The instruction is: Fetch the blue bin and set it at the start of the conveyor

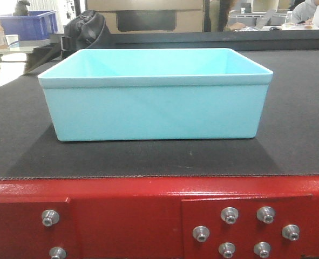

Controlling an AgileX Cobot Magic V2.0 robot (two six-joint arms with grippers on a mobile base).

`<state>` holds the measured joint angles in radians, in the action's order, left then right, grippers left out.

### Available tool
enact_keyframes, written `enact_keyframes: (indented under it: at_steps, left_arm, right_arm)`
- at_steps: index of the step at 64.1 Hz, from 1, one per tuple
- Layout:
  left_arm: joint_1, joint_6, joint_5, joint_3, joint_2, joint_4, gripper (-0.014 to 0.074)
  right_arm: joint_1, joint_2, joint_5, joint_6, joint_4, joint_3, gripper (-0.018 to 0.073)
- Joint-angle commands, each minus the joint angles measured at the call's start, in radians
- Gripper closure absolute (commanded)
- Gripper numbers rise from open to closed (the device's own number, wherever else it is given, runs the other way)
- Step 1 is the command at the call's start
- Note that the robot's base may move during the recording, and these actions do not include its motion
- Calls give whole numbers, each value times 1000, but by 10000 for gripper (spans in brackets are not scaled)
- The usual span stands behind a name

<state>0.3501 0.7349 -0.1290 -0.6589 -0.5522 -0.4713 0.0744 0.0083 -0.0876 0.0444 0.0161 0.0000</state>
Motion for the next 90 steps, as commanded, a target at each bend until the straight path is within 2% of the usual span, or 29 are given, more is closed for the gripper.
enact_keyframes:
  at_steps: [1, 27, 38, 41, 44, 48, 55, 59, 67, 72, 77, 90]
  left_arm:
    - [5, -1, 14, -2, 6, -3, 707]
    - [5, -1, 12, -1, 8, 4, 707]
    - [-5, -1, -18, -1, 8, -77, 707]
    - [-14, -1, -40, 1, 12, -79, 707]
    - [-31, -46, -44, 14, 21, -77, 707]
    - [-63, -174, -32, 44, 34, -22, 707]
    - [-156, -488, 4, 122, 87, 233, 707]
    - [-218, -606, 58, 182, 122, 334, 707]
    - [-320, -629, 180, 314, 201, 364, 707]
    - [-367, -629, 187, 399, 256, 367, 707]
    - [-388, -627, 187, 467, 313, 391, 707]
    - [-390, -627, 172, 615, 490, 411, 707]
  right_arm:
    - [4, -8, 17, -2, -4, 0, 719]
    - [4, -8, 17, -2, -4, 0, 719]
    - [4, -8, 17, -2, -4, 0, 719]
    - [4, -8, 17, -2, -4, 0, 719]
    - [4, -8, 17, -2, -4, 0, 719]
    - [4, -8, 17, -2, -4, 0, 719]
    - [4, -8, 17, -2, -4, 0, 719]
    - [4, -8, 17, -2, -4, 0, 719]
    - [4, -8, 17, -2, -4, 0, 719]
    - [4, -8, 17, -2, -4, 0, 719]
    - [4, -8, 17, -2, -4, 0, 719]
    - [4, -8, 17, -2, -4, 0, 719]
